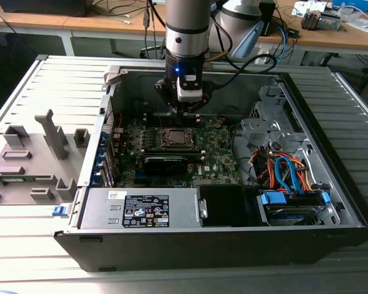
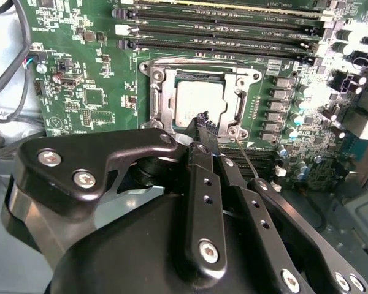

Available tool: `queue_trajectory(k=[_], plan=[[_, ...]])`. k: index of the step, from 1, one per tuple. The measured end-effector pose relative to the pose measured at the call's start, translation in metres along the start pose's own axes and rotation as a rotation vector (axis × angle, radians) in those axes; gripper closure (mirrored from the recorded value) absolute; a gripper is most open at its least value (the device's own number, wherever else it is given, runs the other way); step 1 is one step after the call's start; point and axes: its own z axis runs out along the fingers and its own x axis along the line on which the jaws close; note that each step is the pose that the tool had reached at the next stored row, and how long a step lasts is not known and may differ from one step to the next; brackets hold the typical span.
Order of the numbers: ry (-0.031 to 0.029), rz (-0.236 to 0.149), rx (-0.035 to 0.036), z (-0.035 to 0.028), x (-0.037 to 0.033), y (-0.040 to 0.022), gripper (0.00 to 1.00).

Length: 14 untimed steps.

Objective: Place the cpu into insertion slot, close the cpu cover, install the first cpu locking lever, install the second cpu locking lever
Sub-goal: 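Install the first cpu locking lever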

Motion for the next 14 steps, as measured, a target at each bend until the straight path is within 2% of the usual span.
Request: queue_trajectory(k=[12, 14], plan=[[-0.0008, -0.068, -0.0013, 0.0000, 0.0000, 0.0000, 0.89], [-0.0010, -0.090, -0.0015, 0.0000, 0.0000, 0.0000, 0.89]])
